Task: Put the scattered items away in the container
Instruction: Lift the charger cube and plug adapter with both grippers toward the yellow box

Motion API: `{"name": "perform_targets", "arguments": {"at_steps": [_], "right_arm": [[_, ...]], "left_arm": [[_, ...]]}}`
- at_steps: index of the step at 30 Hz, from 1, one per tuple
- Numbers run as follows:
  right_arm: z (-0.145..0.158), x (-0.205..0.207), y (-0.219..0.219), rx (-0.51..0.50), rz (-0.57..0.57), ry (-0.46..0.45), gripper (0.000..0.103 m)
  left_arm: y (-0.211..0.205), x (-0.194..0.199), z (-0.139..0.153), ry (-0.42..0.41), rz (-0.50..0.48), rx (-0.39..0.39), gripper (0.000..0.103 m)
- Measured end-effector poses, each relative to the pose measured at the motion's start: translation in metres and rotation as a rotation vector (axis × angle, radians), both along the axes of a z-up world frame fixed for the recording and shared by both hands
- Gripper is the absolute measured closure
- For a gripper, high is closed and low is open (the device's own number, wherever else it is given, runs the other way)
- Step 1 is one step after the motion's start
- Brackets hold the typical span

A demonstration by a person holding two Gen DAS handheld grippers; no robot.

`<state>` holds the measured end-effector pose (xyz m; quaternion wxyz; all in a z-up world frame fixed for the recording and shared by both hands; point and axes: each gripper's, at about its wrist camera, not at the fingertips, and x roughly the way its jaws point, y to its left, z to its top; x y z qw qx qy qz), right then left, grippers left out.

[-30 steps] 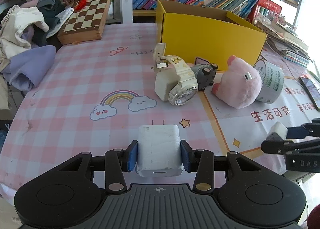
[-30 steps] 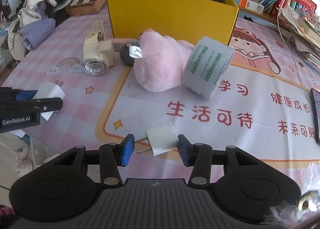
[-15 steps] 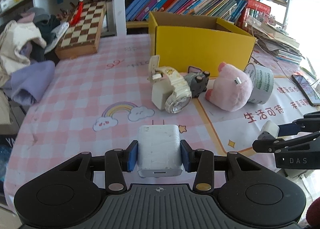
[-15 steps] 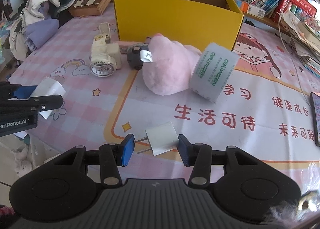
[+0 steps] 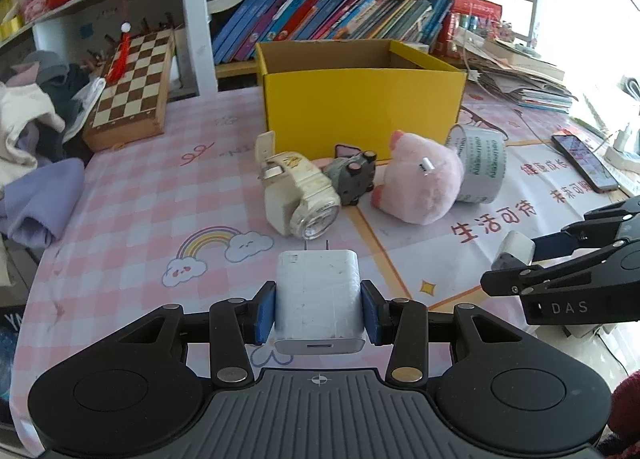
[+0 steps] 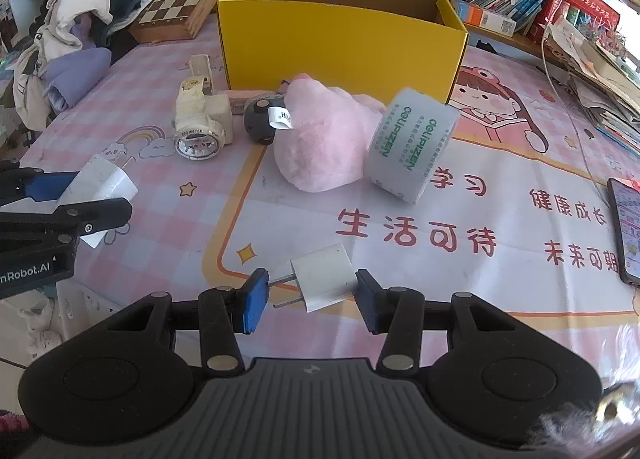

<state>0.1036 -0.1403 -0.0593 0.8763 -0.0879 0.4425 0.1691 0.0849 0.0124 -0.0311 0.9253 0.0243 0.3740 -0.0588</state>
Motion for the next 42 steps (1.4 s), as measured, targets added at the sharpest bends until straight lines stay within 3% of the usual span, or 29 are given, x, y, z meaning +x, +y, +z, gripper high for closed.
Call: {"name": "perform_targets", "arguments": {"at_steps": [23,42], "right_arm": [[0.006,-0.001,-0.012,0.018,-0.023,-0.018,0.058],[0.021,0.037,-0.014,0.005,0.033,-0.055,0.058]], "left_arm": [[-0.023,0.001,0.007,-0.021,-0.087,0.017,0.061],[-0.037,0.040,0.018,-0.060,-0.120,-0.007,0.061]]}}
